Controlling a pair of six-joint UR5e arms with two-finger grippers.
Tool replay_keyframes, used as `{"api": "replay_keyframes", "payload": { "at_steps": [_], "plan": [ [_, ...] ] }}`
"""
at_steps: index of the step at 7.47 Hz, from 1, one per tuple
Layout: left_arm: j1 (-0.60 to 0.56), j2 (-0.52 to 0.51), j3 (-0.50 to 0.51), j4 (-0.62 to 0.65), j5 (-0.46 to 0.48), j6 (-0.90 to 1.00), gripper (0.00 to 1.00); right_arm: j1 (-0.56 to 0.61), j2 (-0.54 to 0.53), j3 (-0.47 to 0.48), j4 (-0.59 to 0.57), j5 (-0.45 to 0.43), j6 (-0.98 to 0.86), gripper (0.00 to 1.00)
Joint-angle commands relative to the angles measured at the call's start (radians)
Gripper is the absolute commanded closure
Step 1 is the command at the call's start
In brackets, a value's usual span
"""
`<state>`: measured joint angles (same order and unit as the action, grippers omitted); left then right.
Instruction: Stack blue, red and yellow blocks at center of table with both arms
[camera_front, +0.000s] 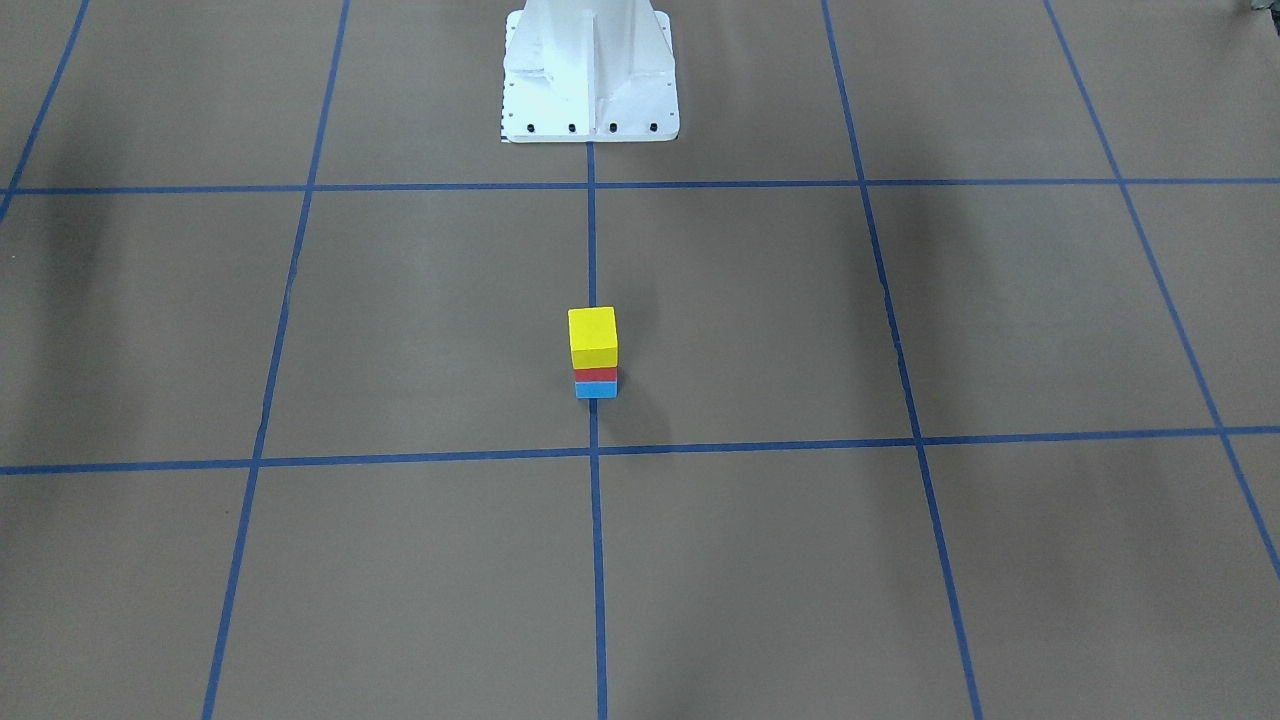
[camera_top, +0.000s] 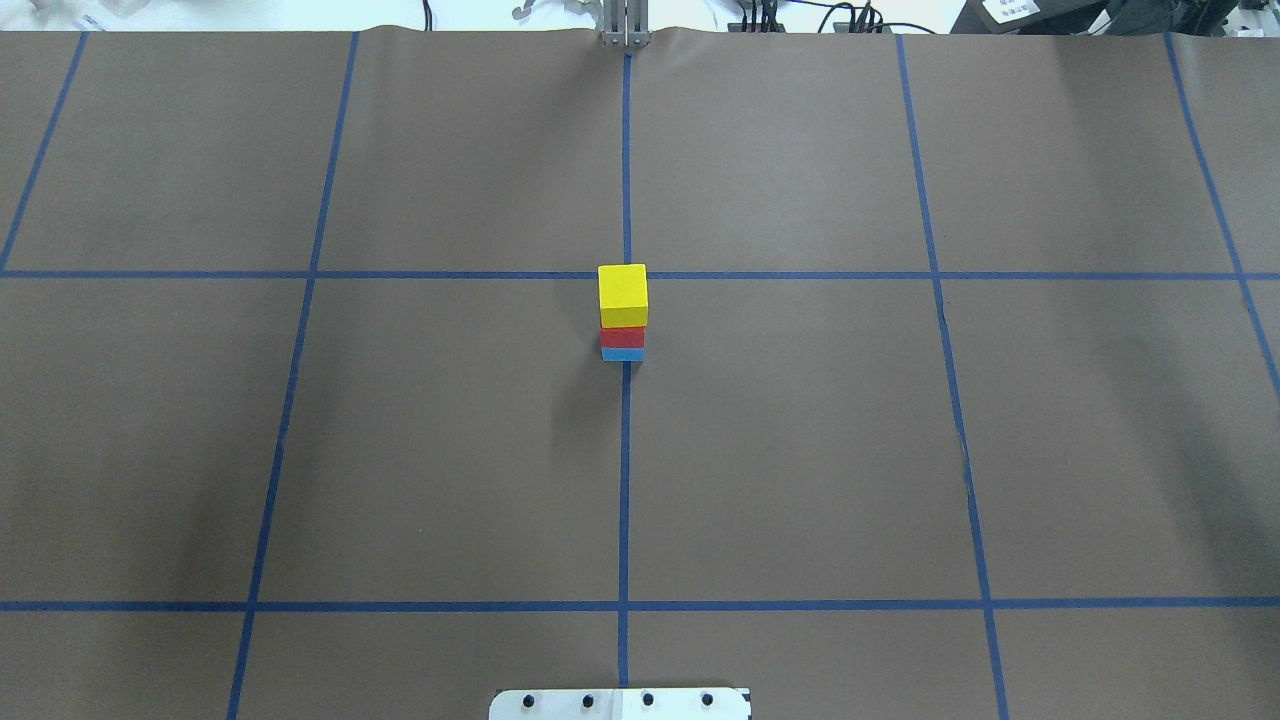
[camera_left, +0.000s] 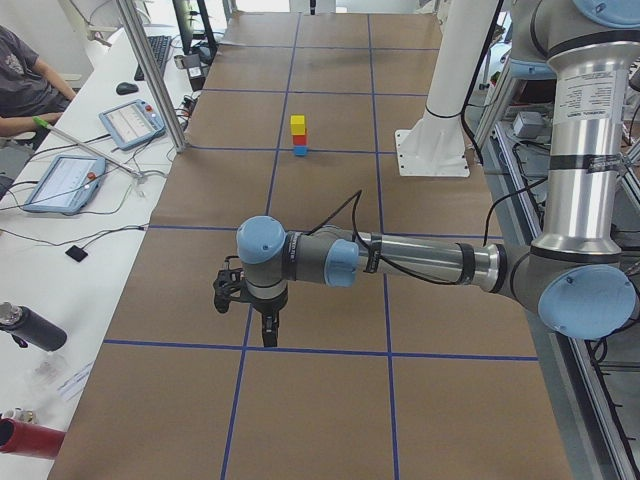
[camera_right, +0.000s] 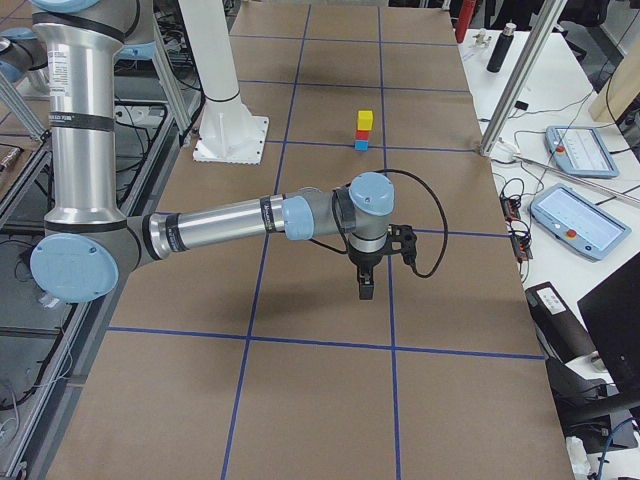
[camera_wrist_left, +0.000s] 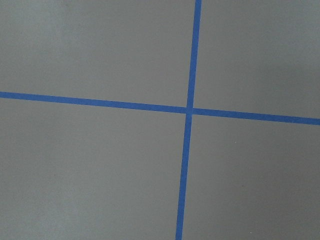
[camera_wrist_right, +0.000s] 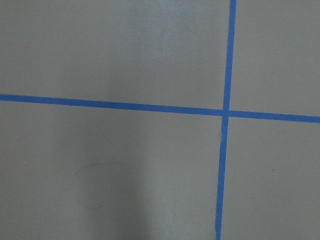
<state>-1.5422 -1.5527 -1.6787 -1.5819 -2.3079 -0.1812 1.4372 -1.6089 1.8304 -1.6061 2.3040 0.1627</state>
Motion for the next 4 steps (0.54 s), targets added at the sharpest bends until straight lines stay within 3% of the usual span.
{"api": "replay_keyframes", "payload": {
  "at_steps": [1,4],
  "plan": [
    [-0.001,-0.001,0.002,-0.003,0.001,-0.003,0.00,0.000,-0.003,0.000,0.002,0.000,0.001,0.00],
    [-0.001,0.002,0.000,-0.061,0.001,-0.004,0.01,0.000,-0.008,-0.002,0.011,0.000,0.001,0.00]
  ]
}}
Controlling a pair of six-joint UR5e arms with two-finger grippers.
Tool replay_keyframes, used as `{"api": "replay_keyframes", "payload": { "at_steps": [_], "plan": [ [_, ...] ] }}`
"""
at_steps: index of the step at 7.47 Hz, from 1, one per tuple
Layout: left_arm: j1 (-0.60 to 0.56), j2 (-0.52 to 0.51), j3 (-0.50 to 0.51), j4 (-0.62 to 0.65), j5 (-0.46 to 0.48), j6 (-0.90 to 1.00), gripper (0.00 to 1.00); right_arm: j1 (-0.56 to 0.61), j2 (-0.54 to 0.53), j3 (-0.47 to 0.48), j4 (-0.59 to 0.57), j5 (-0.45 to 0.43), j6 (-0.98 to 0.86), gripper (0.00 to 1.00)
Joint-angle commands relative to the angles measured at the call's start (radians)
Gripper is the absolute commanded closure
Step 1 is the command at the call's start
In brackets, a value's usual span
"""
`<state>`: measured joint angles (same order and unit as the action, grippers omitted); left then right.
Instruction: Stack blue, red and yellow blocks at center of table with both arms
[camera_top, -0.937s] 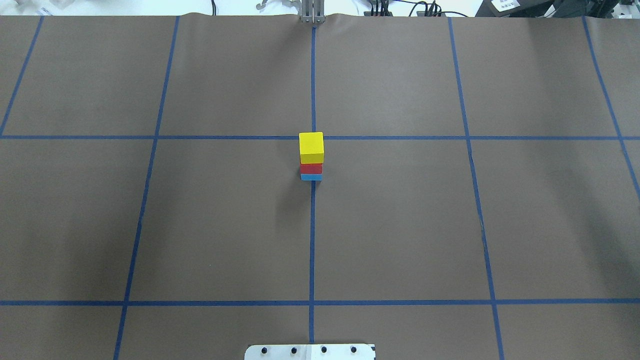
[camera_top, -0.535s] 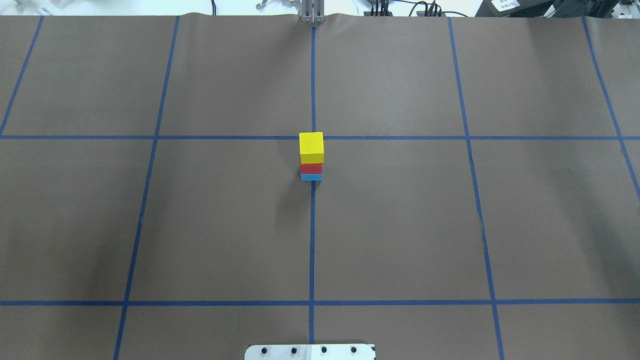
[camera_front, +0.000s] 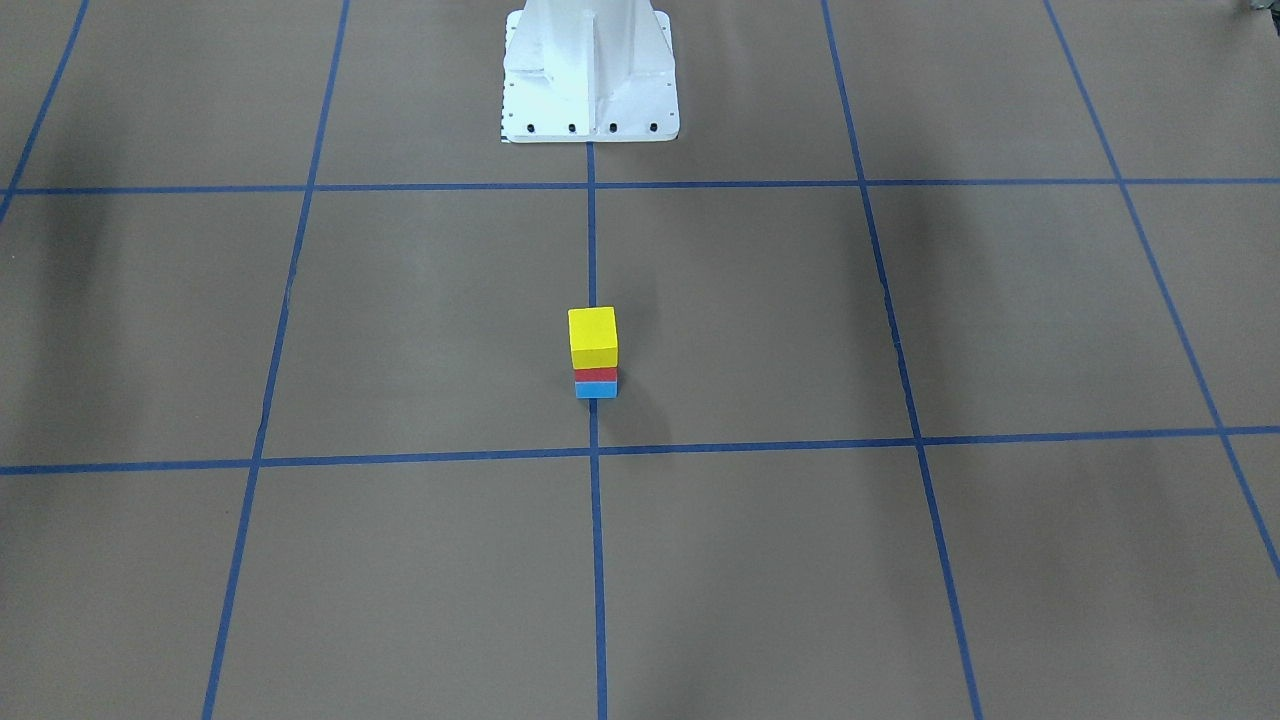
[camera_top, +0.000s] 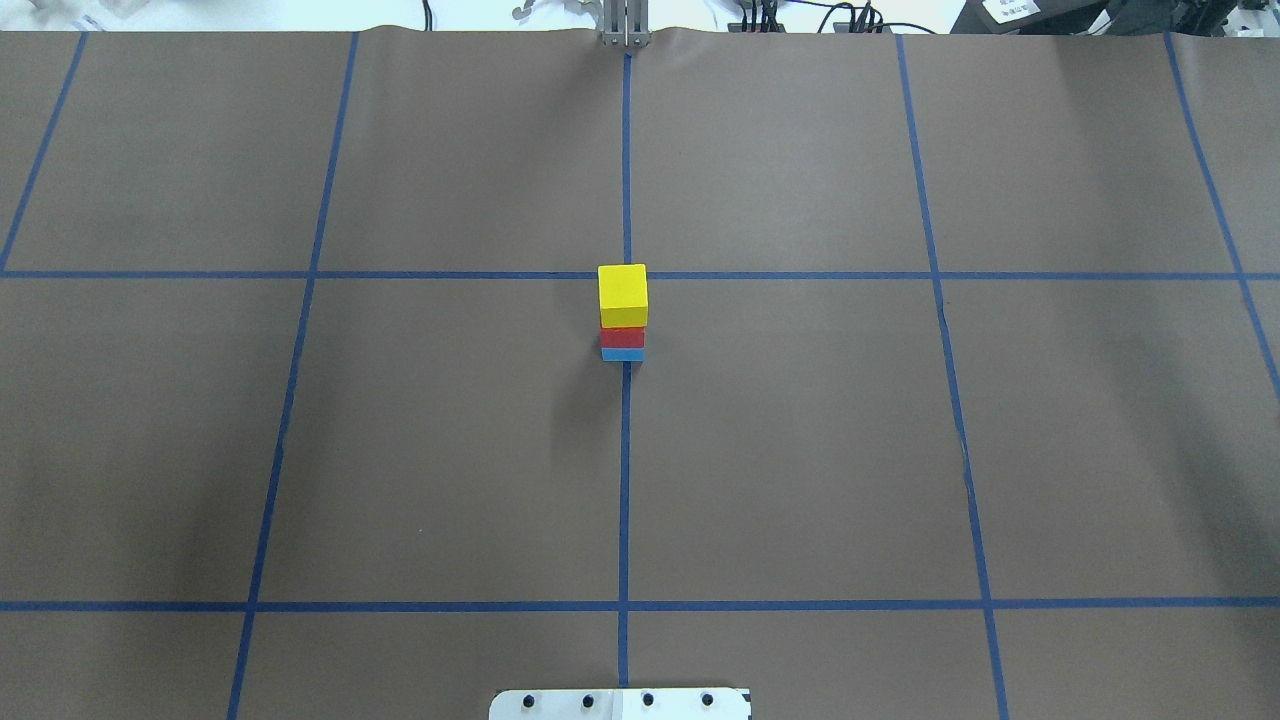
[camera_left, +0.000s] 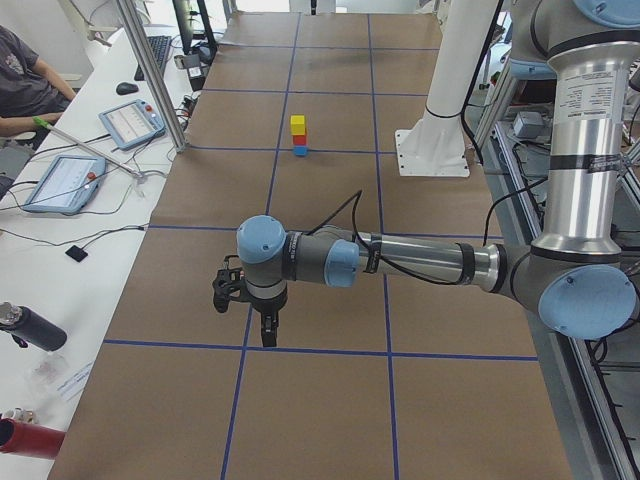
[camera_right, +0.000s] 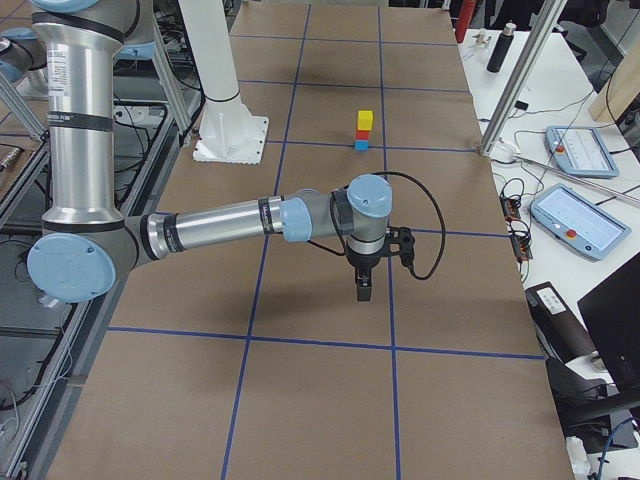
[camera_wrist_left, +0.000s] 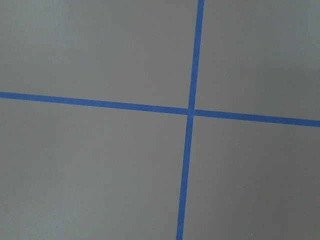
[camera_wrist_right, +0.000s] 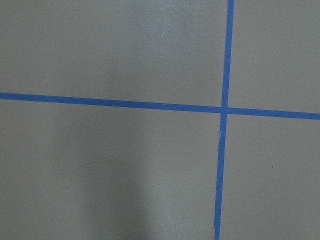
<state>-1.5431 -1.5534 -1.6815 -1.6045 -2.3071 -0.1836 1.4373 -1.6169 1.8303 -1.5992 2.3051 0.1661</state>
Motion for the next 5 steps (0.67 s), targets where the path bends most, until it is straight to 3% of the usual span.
{"api": "replay_keyframes", "payload": {
  "at_steps": [1,5],
  "plan": [
    [0.000,0.009,0.003,-0.049,0.000,-0.002,0.01,0.000,0.005,0.000,0.004,0.000,-0.002,0.00],
    [0.000,0.009,-0.010,-0.051,0.000,-0.004,0.01,-0.002,0.000,-0.002,0.004,0.000,-0.002,0.00]
  ]
}}
